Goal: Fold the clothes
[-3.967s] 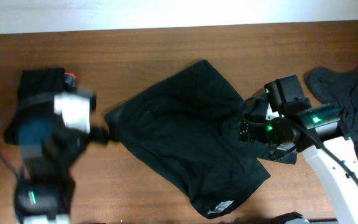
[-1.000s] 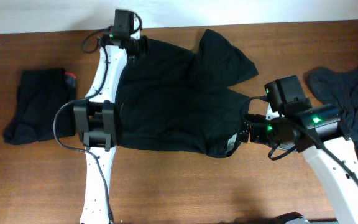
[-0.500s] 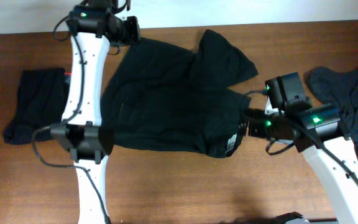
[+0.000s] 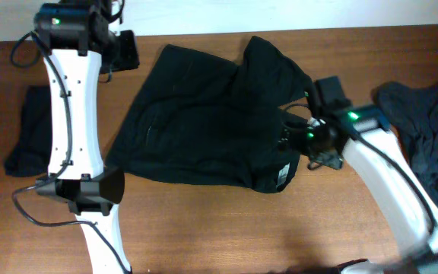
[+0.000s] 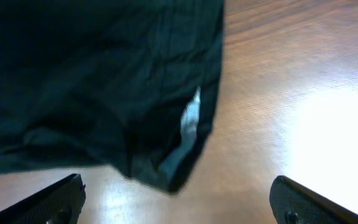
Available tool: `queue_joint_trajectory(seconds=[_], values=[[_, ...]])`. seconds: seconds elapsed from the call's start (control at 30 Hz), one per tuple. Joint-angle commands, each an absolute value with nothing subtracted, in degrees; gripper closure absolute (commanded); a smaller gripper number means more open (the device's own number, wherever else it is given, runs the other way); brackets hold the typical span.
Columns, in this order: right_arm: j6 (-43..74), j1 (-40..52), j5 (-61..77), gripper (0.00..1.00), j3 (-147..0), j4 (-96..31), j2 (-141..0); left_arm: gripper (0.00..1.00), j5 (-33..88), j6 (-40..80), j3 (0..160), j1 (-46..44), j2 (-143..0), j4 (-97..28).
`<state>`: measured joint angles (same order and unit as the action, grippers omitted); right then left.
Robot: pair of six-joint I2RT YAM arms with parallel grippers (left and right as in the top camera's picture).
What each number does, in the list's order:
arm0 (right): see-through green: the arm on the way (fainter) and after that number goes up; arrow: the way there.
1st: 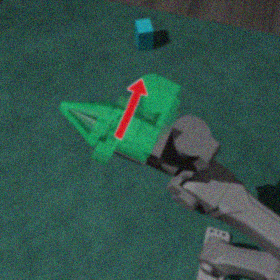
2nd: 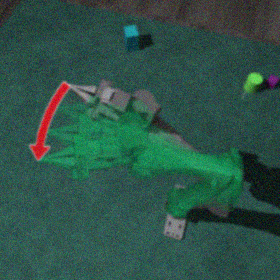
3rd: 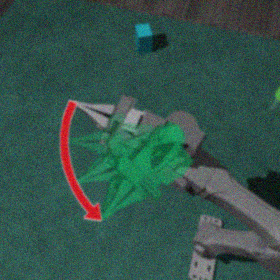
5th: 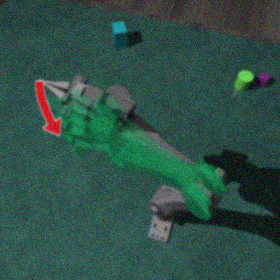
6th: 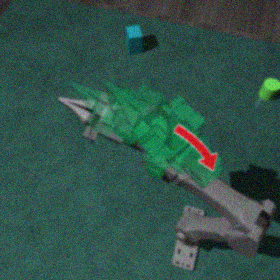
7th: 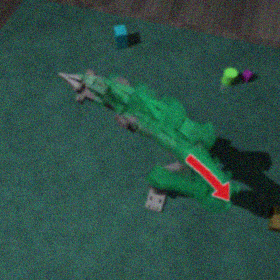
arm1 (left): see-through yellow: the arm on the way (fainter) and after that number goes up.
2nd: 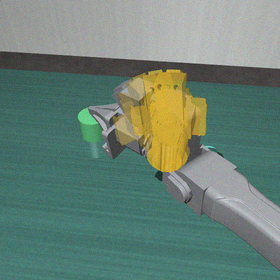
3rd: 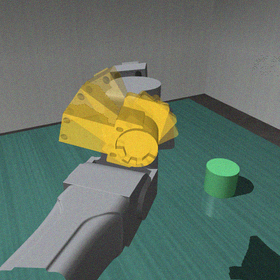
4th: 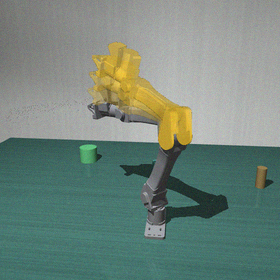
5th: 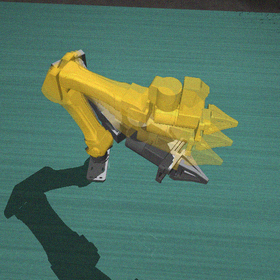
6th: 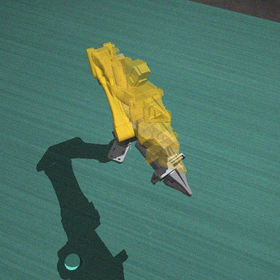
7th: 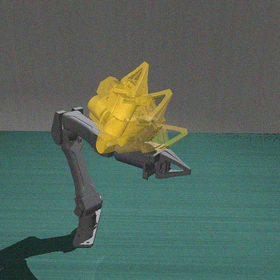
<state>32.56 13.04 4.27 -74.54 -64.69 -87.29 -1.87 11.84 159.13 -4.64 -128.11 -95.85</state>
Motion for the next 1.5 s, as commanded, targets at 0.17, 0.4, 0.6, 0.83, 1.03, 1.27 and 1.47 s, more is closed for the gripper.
queue_joint_trajectory(seconds=[0.17, 0.4, 0.6, 0.83, 1.03, 1.27, 1.47], values=[[31.83, 12.73, 12.97, 0.01, -75.13, -57.63, -100.97, 0.54, -3.01, 12.38, 157.53, -1.58, -126.96, -96.68], [32.03, 12.73, 16.75, 0.71, -75.13, -54.65, -102.98, 0.52, -3.07, 12.36, 150.82, -1.58, -126.96, -95.94], [31.88, 12.8, 16.73, 0.47, -75.11, -59.99, -102.98, 0.51, -3.53, 11.92, 143.46, -1.52, -126.96, -93.36], [28.91, 15.35, 16.71, 0.46, -74.48, -63.92, -102.98, 0.45, -3.51, 11.92, 139.52, 0.38, -126.96, -93.36], [29.8, 20.27, 13.28, 0.46, -70.96, -60.97, -103.0, 0.41, -2.04, 11.92, 139.52, 3.81, -126.96, -94.0], [31.99, 21.76, 7.9, 0.46, -68.71, -60.23, -103.02, 0.36, 1.28, 10.15, 137.56, 6.02, -126.96, -95.2], [31.97, 21.8, 8.19, 0.55, -65.69, -59.05, -103.02, 0.35, 1.28, 9.28, 131.68, 7.75, -126.96, -95.59]])
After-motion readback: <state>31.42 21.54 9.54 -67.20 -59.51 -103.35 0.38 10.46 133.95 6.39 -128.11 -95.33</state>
